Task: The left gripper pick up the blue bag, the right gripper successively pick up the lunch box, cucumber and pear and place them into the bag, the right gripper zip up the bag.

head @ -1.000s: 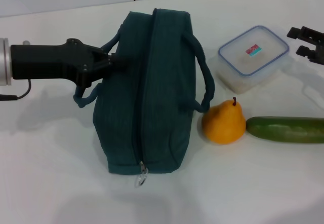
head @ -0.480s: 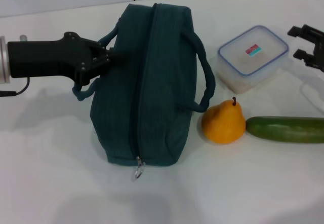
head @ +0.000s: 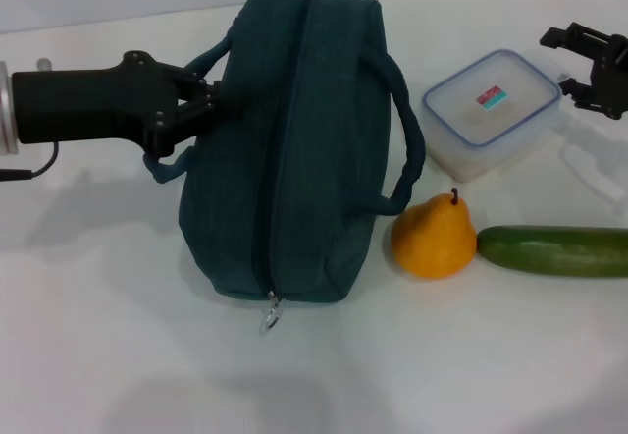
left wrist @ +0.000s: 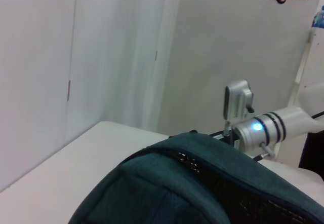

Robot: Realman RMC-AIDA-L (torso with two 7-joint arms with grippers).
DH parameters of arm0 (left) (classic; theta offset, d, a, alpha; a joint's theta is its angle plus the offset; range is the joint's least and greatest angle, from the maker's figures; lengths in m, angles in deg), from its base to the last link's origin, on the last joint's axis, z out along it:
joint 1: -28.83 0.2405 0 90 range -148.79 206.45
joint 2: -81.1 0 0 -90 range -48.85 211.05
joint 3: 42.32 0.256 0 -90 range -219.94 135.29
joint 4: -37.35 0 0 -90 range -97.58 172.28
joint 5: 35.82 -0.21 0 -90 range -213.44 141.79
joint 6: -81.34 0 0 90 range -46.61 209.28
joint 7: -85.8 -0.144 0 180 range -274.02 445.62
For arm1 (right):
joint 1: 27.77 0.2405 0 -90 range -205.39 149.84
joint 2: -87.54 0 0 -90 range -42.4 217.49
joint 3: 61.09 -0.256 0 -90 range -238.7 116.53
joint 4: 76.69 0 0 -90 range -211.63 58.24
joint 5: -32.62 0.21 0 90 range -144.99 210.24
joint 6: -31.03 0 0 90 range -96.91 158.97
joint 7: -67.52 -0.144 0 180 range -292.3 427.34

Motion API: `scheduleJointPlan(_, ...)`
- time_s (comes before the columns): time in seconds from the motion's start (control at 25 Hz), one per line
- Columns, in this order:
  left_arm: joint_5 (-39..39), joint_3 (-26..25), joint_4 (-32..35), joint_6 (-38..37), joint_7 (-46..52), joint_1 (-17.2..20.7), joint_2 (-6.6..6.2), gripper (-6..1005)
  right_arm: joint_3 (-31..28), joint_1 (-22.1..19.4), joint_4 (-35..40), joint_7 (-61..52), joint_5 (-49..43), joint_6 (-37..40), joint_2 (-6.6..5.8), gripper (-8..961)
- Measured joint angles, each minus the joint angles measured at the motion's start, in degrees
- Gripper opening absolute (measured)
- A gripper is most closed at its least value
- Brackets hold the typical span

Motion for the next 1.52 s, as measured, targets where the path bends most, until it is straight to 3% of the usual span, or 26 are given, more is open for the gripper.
scheduleJointPlan(0.4, 0.46, 0.00, -0.20, -0.85, -0.09, 0.03, -0.37, 48, 1.92, 2.42, -1.24, -1.19, -0.07, -2.03, 0.20, 808)
scheduleJointPlan(0.88, 0.46, 0.00, -0.29, -0.88, -0.18, 0.08, -1.07, 48, 1.59, 3.19, -0.56, -0.81, 0.43, -4.27, 1.81, 807)
scheduleJointPlan(1.52, 0.88, 0.00, -0.29, -0.79, -0.79, 0.08, -1.36, 48, 1.39, 2.80, 3.53, 1.10, 2.00, -4.75, 4.90, 685)
